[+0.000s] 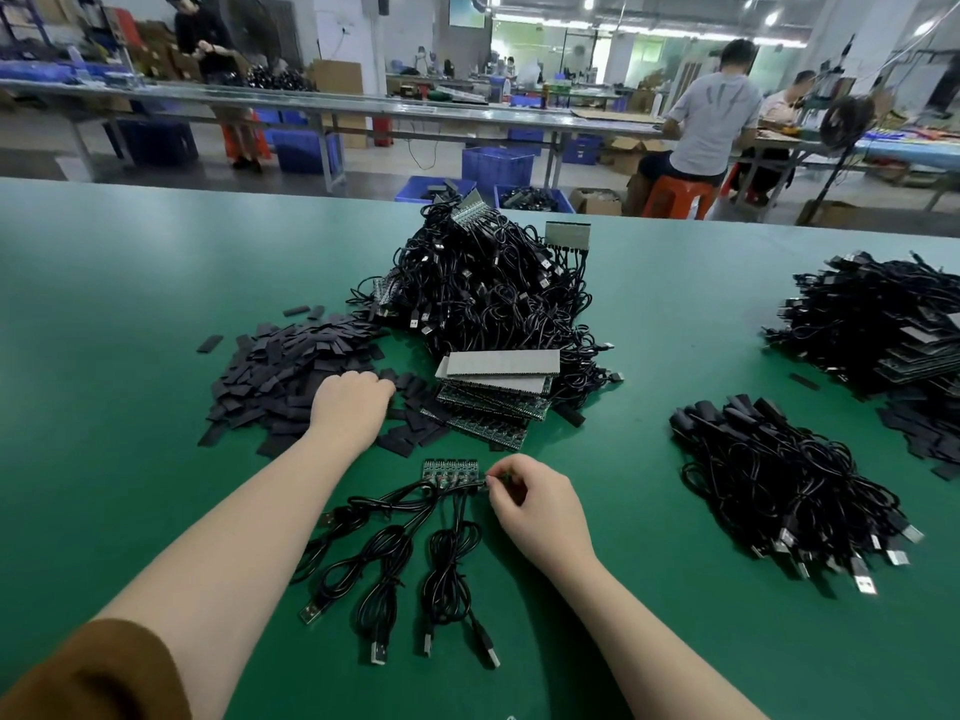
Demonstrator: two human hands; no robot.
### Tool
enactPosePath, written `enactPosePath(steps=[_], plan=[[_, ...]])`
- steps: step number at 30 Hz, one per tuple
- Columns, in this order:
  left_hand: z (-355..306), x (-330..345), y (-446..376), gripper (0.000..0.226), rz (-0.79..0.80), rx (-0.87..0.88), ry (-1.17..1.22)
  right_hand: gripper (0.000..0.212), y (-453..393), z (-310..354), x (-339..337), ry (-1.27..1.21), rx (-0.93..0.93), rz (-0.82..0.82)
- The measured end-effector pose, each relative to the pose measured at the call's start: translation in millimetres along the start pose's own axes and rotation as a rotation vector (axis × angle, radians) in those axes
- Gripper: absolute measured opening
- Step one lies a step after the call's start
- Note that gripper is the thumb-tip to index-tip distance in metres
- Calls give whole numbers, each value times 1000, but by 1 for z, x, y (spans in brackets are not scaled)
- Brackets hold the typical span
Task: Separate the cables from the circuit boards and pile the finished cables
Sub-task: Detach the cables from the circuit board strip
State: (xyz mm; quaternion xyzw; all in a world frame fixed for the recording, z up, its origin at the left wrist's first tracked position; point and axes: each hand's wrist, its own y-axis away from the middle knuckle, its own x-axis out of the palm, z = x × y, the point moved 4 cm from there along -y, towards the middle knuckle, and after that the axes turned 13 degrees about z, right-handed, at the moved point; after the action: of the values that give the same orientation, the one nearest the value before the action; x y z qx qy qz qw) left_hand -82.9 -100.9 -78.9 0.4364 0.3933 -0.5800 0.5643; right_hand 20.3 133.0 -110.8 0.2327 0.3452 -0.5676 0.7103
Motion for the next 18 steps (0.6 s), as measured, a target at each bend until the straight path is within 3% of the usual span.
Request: enactPosePath(steps=[5,10,14,18], plan=[[5,-6,7,25,-98,38,88,6,-1,0,-1,-5,-14,1],[7,-24,36,26,-403,66,793,6,-1,-1,-2,-72,-11,-8],[-33,-38,57,23,-316,247,1112,6,-2,-1,-5,-172,10,-44],[-76,-40,73,28,-104,489,1086,11,1,-5,-17,-525,35,-100]])
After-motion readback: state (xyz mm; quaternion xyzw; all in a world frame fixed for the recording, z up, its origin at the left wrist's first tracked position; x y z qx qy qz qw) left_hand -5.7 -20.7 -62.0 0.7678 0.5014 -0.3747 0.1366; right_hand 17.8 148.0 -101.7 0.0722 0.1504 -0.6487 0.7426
